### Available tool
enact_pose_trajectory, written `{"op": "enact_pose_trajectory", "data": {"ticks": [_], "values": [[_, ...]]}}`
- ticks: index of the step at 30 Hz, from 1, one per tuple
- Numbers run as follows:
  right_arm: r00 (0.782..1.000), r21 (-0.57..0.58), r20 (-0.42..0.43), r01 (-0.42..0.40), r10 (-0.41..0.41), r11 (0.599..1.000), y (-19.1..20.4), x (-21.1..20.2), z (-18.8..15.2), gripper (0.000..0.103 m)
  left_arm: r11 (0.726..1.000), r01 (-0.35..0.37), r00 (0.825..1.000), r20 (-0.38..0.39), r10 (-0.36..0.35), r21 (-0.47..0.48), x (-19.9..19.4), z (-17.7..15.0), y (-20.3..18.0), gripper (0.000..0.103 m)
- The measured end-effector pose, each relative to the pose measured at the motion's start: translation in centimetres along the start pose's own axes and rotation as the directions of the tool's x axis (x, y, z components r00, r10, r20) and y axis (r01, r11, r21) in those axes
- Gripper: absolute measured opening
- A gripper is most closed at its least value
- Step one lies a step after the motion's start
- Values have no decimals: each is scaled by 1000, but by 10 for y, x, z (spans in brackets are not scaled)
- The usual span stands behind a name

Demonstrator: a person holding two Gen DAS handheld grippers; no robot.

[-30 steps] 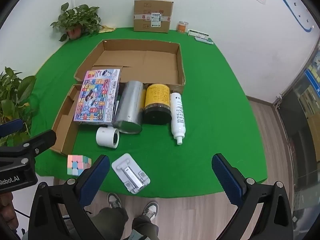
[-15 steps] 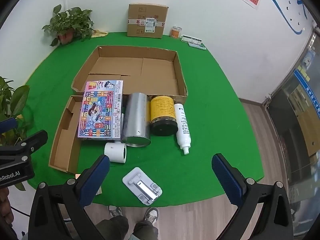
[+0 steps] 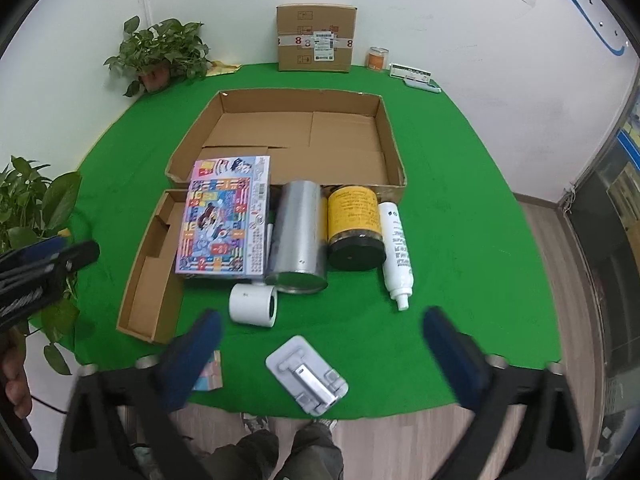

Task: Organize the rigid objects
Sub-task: 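Move both tools toward the cardboard insert tray beside the game box, then grasp the cardboard insert tray's wall with the left tool and lift it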

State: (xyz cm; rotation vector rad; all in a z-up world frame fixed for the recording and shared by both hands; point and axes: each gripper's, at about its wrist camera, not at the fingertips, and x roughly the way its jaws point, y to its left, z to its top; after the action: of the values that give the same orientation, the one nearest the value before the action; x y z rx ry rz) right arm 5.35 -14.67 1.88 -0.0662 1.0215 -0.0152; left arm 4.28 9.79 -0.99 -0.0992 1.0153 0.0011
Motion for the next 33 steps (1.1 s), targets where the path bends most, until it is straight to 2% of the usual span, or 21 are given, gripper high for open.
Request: {"op": "enact_pose_trajectory", "data": {"ticks": [2,8,14,19,23,26,28,30,33], "values": [[999,4,-8,-42,42,999,-8,9,7,103,1000,-3,1000,11,3,-2,-1,3,-2,101],[989,23,-20,-146,147,989,-29,40,30,103,994,-113,992,-51,113,8,5,9,-10,101],[973,44,-60,-223,225,974,-20,67,46,103,989,-149,981,-131,145,-16,14,7,0,101],[961,-5,-102,-258,257,966,16,85,53,103,991,-132,973,-194,123,-33,33,7,20,101],[955,-29,-150,-263,256,964,54,104,57,102,998,-23,967,-256,8,-53,65,9,45,101],[945,-5,-200,-265,258,964,86,121,58,102,1000,8,951,-309,-15,-24,94,9,67,100],[934,11,-238,-270,265,963,108,134,55,102,999,34,941,-336,-37,-14,110,7,76,94],[921,23,-272,-282,278,959,132,147,49,102,997,79,916,-393,-77,-13,134,2,88,77],[906,40,-317,-282,280,958,162,168,34,101,994,106,875,-472,-104,-23,161,-11,99,59]]}}
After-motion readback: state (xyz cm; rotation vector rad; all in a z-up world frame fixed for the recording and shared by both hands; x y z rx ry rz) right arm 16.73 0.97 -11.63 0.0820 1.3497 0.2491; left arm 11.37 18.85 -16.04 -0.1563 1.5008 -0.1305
